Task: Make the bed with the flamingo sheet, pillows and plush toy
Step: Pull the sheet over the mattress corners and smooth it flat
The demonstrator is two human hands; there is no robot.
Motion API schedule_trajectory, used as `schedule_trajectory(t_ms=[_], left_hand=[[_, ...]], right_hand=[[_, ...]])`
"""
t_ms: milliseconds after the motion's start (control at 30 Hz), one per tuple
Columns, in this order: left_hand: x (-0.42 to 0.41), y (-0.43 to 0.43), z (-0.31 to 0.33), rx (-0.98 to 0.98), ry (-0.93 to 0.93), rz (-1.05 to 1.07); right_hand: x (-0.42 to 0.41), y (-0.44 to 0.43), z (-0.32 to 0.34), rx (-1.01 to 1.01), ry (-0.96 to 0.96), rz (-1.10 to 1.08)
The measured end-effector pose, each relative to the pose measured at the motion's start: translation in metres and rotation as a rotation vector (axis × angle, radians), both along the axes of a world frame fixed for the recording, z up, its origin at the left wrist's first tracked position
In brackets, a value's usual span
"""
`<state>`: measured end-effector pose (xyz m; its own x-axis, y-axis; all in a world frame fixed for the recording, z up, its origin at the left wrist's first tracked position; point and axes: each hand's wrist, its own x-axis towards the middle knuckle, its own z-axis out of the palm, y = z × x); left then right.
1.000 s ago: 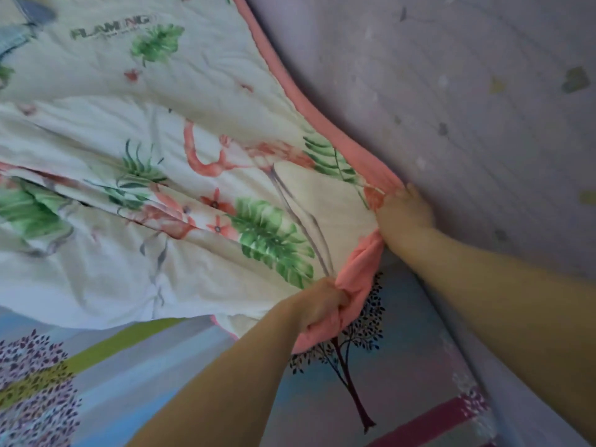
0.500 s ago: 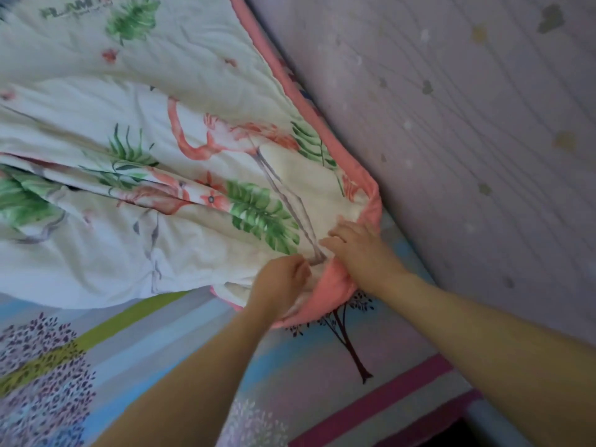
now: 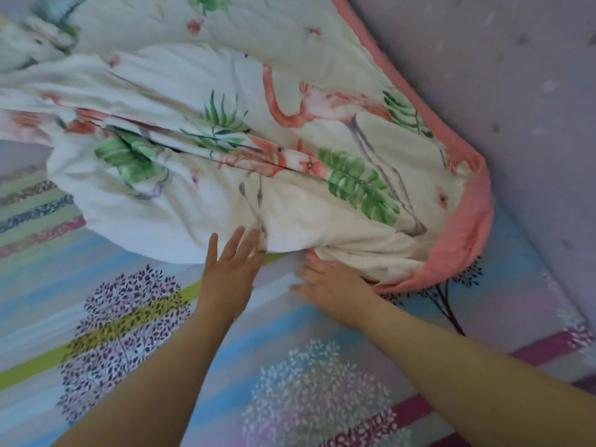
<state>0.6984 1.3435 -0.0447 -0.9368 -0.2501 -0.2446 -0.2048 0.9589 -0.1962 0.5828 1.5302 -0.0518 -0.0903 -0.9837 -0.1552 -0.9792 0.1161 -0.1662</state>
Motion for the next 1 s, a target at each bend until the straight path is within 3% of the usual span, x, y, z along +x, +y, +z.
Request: schedule_trajectory(t_ms=[133, 300, 600, 833, 1000], left_hand=[[0.009, -0.030, -0.015, -0.023, -0.069, -0.008], [-0.004, -0.061, -0.027, -0.098, -0.032, 0.040], [-0.069, -0.083, -0.039, -0.033, 0.093, 0.123], [-0.111, -0.099, -0.052, 0.106, 0.007, 0.129], [-0.119, -0.105, -0.051, 0.161, 0.024, 0.104]], right_hand=[[-0.003, -0.029, -0.012, 0.163, 0.089, -0.251], [-0.019, -0.053, -0.015, 0.170, 0.178, -0.476], [-0.035, -0.079, -0.030, 0.305, 0.098, -0.521], [-0.046, -0.072, -0.041, 0.156, 0.122, -0.460], [-0.045, -0.071, -0.039, 0.162, 0.043, -0.487]])
